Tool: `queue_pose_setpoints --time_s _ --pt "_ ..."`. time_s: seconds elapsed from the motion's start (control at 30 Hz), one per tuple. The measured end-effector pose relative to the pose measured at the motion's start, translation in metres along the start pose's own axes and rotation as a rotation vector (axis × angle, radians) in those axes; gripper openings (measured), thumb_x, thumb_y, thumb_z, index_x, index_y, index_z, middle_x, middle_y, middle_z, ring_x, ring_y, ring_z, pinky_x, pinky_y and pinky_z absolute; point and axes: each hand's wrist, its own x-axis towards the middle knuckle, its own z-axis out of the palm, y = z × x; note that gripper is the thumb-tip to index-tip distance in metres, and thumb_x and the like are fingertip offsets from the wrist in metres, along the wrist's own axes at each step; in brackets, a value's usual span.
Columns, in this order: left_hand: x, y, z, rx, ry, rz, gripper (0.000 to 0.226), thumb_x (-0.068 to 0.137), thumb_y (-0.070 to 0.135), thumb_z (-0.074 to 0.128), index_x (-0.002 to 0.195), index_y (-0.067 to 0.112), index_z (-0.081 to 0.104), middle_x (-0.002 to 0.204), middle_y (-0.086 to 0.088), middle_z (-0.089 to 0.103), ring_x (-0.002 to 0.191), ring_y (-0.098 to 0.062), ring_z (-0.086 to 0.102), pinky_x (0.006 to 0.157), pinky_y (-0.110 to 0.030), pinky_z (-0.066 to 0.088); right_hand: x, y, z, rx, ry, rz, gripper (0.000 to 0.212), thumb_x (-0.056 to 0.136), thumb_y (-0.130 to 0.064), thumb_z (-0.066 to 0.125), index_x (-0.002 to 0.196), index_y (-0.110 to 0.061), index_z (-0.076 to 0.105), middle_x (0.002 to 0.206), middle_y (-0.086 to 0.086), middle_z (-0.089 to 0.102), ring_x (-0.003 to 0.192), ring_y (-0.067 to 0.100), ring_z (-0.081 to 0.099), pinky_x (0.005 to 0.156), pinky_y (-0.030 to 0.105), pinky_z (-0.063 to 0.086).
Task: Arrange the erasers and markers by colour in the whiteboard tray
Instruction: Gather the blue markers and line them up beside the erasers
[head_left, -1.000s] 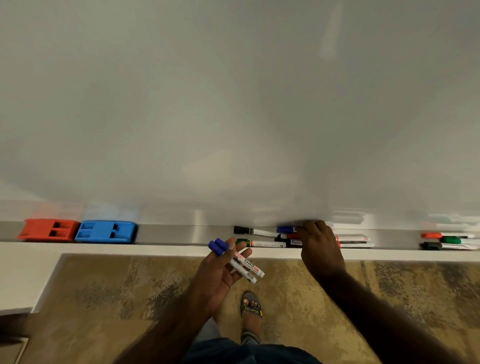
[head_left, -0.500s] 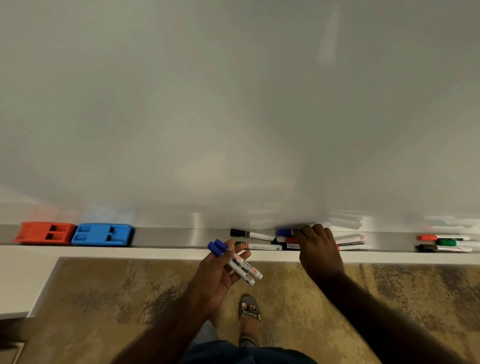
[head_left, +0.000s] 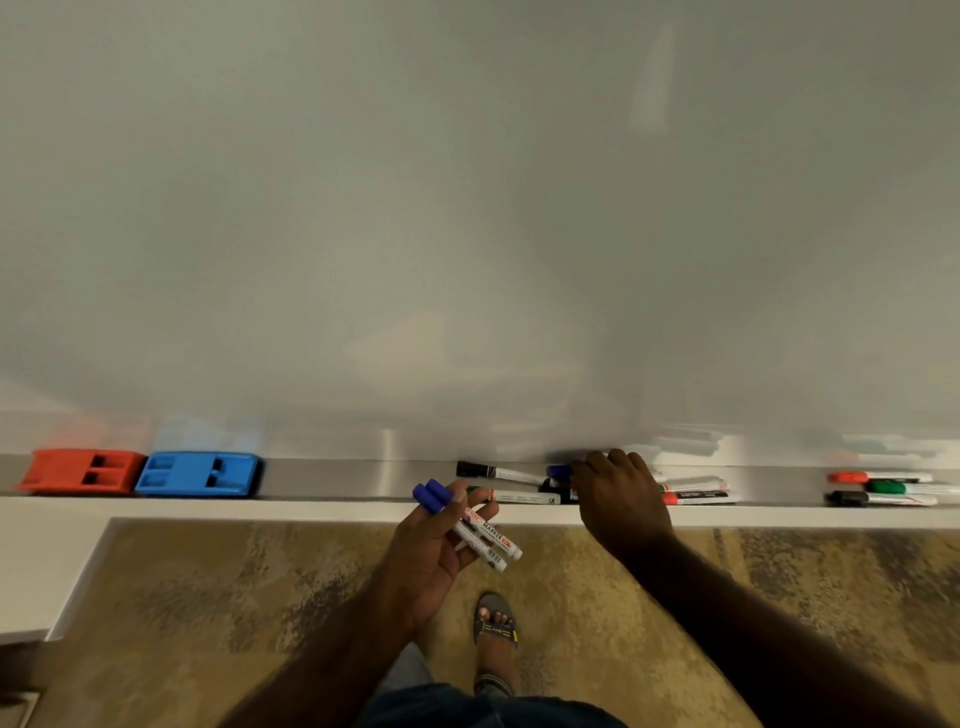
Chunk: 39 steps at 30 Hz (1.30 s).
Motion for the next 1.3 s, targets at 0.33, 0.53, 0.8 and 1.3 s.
queue_pose_setpoints --time_s 0.33,0.53,0.8,1.3 --pt "0.004 0.003 -0.006 0.01 0.001 0.01 0.024 0.101 0.012 0.054 0.124 0.006 0.059 0.119 -0.018 0.074 0.11 -0.033 0.072 0.08 -0.05 0.063 0.013 -0.021 -0.01 0.032 -0.137 0.026 0.014 0.087 -0.024 0.071 0.1 -0.018 0.075 0.092 0.003 0.074 0.084 0.026 0.069 0.081 0.039 0.055" --pt "0.006 0.007 -0.012 0.027 -0.024 0.024 0.024 0.1 0.016 0.055 0.122 0.006 0.061 0.119 -0.018 0.074 0.113 -0.031 0.071 0.077 -0.046 0.062 0.014 -0.021 -0.015 0.026 -0.184 0.105 0.016 0.089 -0.023 0.064 0.1 -0.018 0.075 0.093 0.004 0.075 0.087 0.028 0.07 0.08 0.039 0.053" --pt "0.009 0.005 -0.013 0.027 -0.016 0.013 0.031 0.098 0.014 0.057 0.127 0.007 0.058 0.121 -0.017 0.073 0.112 -0.033 0.071 0.077 -0.048 0.063 0.009 -0.018 -0.015 0.044 -0.076 0.055 0.017 0.079 -0.015 0.079 0.096 -0.015 0.076 0.086 0.005 0.074 0.078 0.028 0.069 0.073 0.039 0.055" --pt "0.01 -0.004 0.013 0.149 -0.121 0.027 0.046 0.089 0.022 0.065 0.134 0.013 0.058 0.129 -0.016 0.069 0.12 -0.031 0.067 0.086 -0.046 0.06 0.004 -0.063 -0.06 0.226 0.17 -0.083 0.018 0.092 -0.023 0.064 0.106 -0.013 0.071 0.105 0.006 0.065 0.096 0.023 0.061 0.082 0.037 0.052"
